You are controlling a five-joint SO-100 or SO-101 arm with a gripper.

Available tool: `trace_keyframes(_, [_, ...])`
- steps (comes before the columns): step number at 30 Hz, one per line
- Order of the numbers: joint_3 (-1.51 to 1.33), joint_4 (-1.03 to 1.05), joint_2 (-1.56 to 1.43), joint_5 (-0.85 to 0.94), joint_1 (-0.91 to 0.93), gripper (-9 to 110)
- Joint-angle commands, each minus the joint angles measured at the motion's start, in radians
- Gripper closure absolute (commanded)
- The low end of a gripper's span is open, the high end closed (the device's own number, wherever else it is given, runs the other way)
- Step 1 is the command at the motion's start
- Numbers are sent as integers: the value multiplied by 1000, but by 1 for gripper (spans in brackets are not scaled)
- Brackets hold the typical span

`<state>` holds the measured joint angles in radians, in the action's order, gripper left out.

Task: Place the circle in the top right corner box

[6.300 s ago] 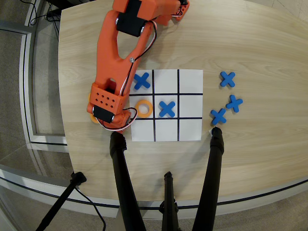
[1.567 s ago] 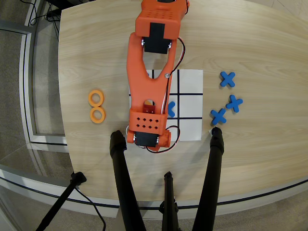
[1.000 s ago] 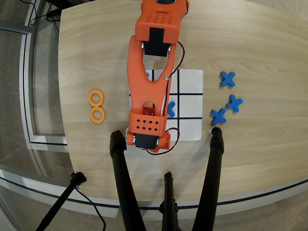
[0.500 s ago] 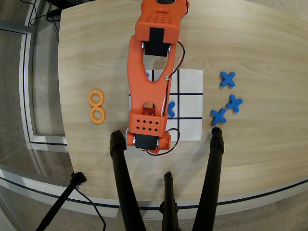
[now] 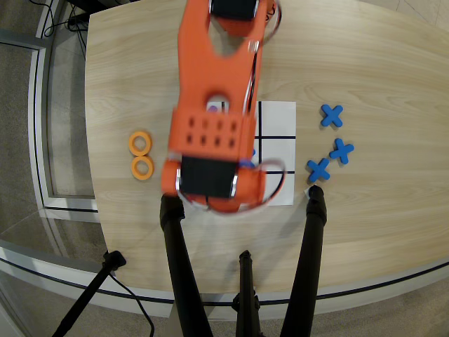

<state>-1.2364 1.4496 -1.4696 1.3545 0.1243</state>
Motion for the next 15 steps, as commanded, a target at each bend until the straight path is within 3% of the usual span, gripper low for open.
trace_keyframes(1, [-367,-12,-428,72,-32,95])
trace_keyframes(7, [-1032,-100,-1046,178,-104,95])
trace_keyframes(15, [-1575,-92,-1601,238,-129,95])
